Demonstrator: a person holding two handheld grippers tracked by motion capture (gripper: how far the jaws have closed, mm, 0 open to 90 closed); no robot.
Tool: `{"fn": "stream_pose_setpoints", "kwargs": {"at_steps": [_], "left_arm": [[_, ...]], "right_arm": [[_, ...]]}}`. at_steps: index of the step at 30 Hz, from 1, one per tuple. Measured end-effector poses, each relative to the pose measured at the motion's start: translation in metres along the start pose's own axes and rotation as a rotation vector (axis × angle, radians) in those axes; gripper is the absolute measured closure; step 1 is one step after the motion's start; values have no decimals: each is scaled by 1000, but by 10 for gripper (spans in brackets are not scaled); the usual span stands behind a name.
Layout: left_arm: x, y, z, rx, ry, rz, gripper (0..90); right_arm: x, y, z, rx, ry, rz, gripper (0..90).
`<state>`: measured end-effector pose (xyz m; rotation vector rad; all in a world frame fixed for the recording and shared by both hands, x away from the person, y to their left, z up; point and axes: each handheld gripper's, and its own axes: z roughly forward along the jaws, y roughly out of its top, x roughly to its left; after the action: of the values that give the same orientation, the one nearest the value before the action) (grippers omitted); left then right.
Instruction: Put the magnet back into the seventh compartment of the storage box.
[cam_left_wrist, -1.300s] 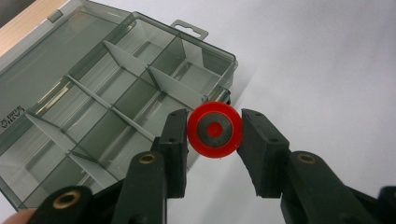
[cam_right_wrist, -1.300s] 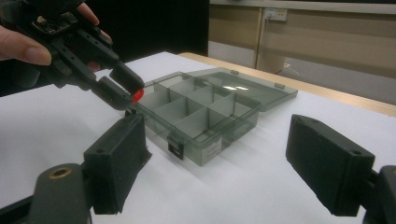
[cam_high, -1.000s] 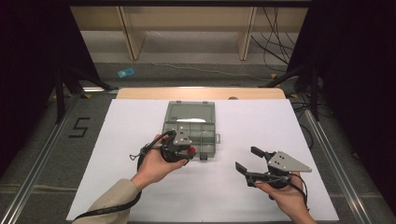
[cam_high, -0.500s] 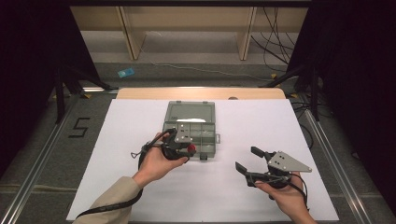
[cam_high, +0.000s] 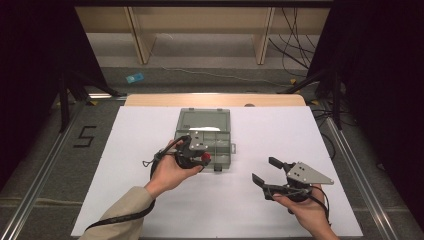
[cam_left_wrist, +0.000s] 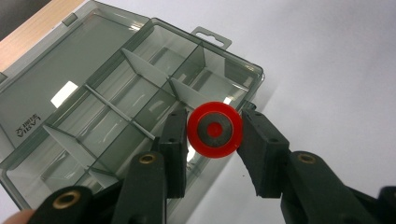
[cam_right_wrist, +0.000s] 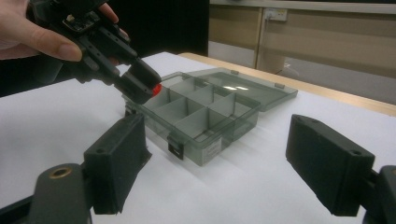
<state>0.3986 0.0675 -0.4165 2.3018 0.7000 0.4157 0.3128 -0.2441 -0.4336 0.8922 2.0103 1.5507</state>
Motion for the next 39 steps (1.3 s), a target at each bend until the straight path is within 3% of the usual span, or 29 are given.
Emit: {"fn": "stream_pose_setpoints", "kwargs": {"at_steps": [39], "left_arm": [[11,9,33,54,45,19,627]], "right_arm": [[0,0,0,-1,6,4,212]]}}
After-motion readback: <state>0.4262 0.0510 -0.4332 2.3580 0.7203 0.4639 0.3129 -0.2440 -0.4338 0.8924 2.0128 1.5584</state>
